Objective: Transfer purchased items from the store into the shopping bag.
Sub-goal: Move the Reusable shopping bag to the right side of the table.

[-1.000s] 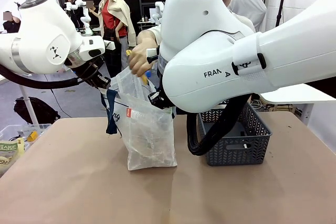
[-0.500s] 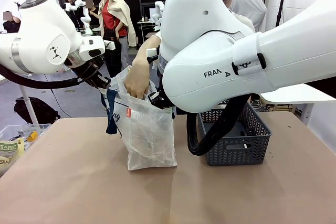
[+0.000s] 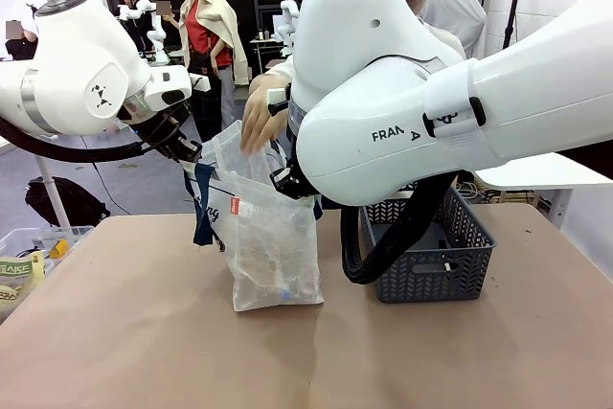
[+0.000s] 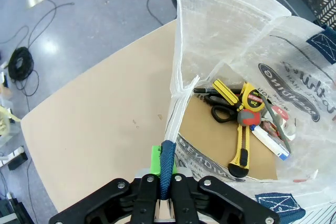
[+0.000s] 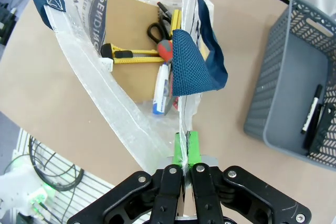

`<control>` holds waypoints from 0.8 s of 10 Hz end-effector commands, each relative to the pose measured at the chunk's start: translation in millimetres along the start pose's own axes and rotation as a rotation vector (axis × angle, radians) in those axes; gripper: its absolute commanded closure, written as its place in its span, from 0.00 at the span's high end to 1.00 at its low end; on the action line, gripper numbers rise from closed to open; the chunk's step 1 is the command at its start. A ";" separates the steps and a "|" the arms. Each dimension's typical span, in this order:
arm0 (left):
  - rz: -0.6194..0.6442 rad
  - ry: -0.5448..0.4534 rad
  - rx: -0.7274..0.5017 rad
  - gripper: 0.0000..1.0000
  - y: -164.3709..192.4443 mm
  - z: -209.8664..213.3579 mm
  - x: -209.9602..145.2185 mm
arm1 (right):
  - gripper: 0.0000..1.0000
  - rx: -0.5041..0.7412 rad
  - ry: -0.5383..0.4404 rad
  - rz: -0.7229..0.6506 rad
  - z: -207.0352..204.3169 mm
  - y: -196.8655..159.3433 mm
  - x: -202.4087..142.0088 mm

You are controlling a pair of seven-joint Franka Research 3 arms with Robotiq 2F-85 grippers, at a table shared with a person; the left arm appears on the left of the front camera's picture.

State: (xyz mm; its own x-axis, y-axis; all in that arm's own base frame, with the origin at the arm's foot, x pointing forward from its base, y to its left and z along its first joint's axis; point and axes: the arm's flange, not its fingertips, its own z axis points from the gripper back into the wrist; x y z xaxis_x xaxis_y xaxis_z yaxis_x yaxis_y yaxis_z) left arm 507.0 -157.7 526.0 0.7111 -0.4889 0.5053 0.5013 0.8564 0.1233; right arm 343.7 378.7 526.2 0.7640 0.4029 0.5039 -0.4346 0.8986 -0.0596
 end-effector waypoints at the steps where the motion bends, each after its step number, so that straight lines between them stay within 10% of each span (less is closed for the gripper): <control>1: 0.017 -0.006 0.016 0.00 14.9 2.4 -2.4 | 0.00 -0.015 0.012 -0.003 -0.1 -2.9 -4.6; 8: 0.017 -0.006 0.016 0.00 14.9 2.4 -2.4 | 0.00 -0.015 0.012 -0.003 -0.1 -2.9 -4.6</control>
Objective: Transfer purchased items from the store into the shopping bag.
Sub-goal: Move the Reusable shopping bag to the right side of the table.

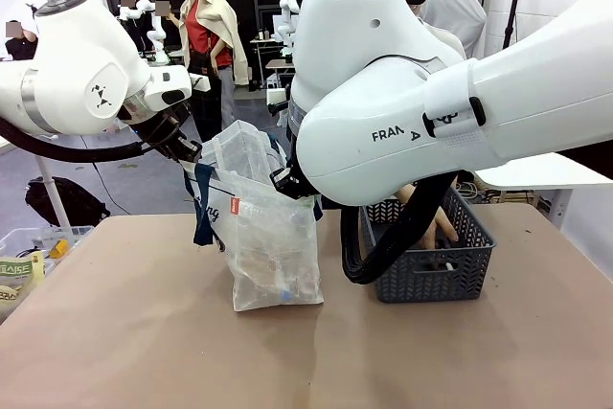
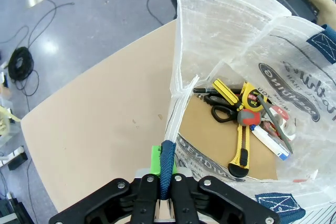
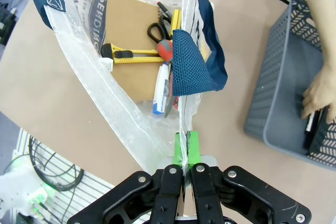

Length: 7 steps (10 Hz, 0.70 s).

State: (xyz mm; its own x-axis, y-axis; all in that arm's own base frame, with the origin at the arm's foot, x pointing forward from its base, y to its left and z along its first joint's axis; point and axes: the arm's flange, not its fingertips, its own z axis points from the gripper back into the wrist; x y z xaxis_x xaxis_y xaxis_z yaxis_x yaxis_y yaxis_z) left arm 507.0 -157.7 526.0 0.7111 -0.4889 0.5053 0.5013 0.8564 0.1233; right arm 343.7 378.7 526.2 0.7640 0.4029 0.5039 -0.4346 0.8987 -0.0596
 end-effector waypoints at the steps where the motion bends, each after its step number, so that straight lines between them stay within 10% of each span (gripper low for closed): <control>1: 0.017 -0.006 0.016 0.00 14.9 2.4 -2.4 | 0.00 -0.015 0.012 -0.003 -0.1 -2.9 -4.6; 7: 0.017 -0.006 0.016 0.00 14.9 2.4 -2.4 | 0.00 -0.015 0.012 -0.003 -0.1 -2.9 -4.6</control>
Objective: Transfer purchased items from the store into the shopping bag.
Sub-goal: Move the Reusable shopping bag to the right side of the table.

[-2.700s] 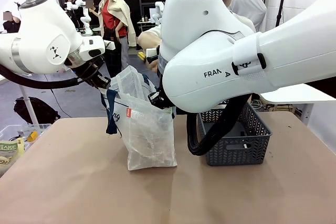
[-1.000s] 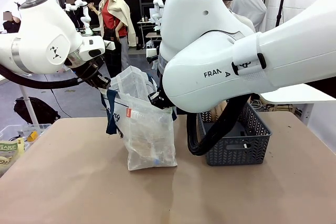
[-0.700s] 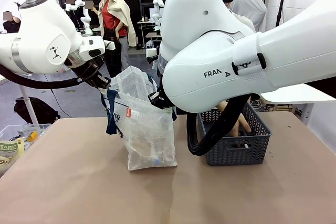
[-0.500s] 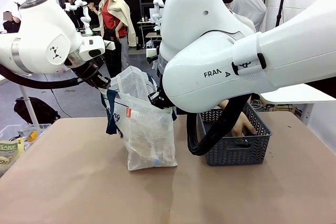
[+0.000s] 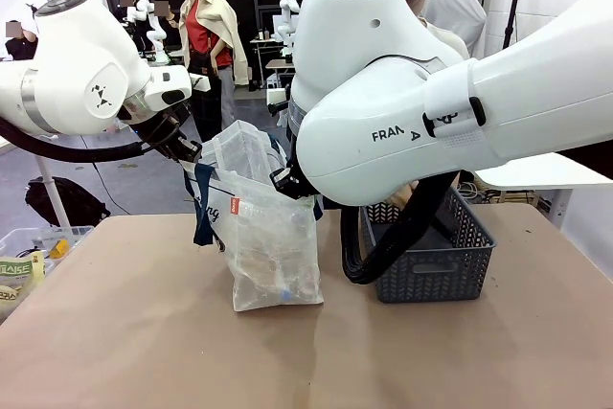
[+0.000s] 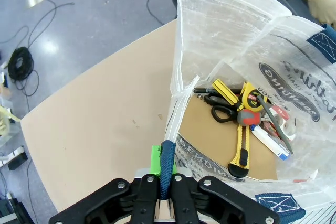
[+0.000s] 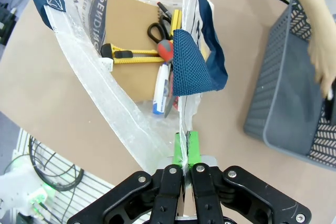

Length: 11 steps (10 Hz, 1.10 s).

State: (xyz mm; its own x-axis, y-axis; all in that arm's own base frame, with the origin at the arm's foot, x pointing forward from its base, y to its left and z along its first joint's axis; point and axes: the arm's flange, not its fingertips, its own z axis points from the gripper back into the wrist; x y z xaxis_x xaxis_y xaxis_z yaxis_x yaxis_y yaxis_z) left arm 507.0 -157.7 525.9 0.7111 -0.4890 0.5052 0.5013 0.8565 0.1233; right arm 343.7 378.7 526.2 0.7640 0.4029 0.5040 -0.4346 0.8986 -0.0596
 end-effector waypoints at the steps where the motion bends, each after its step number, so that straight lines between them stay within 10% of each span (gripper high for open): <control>1: 0.017 -0.006 0.016 0.00 14.9 2.4 -2.3 | 0.00 -0.015 0.012 -0.003 -0.1 -2.9 -4.6; 11: 0.017 -0.006 0.016 0.00 14.9 2.4 -2.3 | 0.00 -0.015 0.012 -0.003 -0.1 -2.9 -4.6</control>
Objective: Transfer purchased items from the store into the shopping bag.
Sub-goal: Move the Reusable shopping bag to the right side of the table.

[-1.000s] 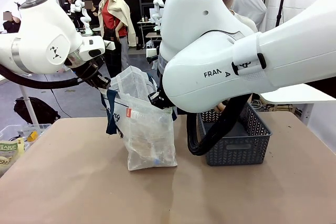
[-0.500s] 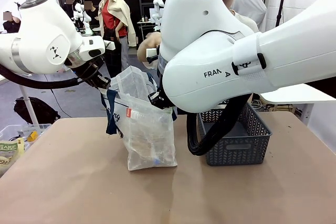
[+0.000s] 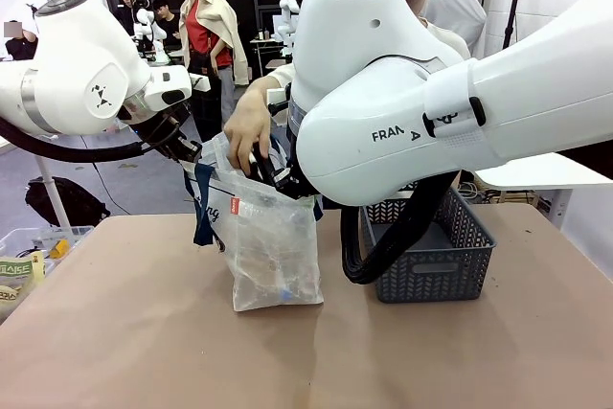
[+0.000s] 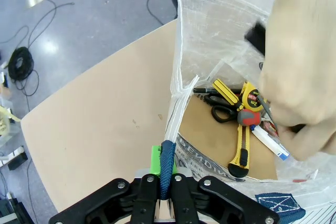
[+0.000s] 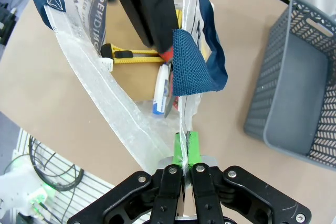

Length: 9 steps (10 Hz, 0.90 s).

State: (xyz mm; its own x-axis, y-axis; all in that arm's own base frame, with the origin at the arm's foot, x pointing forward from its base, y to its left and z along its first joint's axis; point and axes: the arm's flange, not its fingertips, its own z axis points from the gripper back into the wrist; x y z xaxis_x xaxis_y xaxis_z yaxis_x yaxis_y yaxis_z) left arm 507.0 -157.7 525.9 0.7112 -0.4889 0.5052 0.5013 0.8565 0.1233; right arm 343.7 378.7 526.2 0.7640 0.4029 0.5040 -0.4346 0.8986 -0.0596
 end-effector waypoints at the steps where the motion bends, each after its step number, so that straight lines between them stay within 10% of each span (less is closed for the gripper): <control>1: 0.017 -0.006 0.016 0.00 14.9 2.4 -2.3 | 0.00 -0.015 0.012 -0.003 -0.1 -2.9 -4.6; 9: -0.030 0.035 -0.106 0.00 -14.6 -3.3 16.2 | 0.00 0.003 0.045 0.194 -6.5 21.9 7.3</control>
State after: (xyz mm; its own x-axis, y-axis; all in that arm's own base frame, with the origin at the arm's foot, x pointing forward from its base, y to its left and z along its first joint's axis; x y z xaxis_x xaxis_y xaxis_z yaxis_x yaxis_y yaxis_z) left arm 505.0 -176.7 525.1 0.7082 -0.5085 0.4898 0.5357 0.8389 0.0964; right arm 337.4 391.8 519.5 0.7168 0.5131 0.4722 -0.5322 0.8401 -0.1051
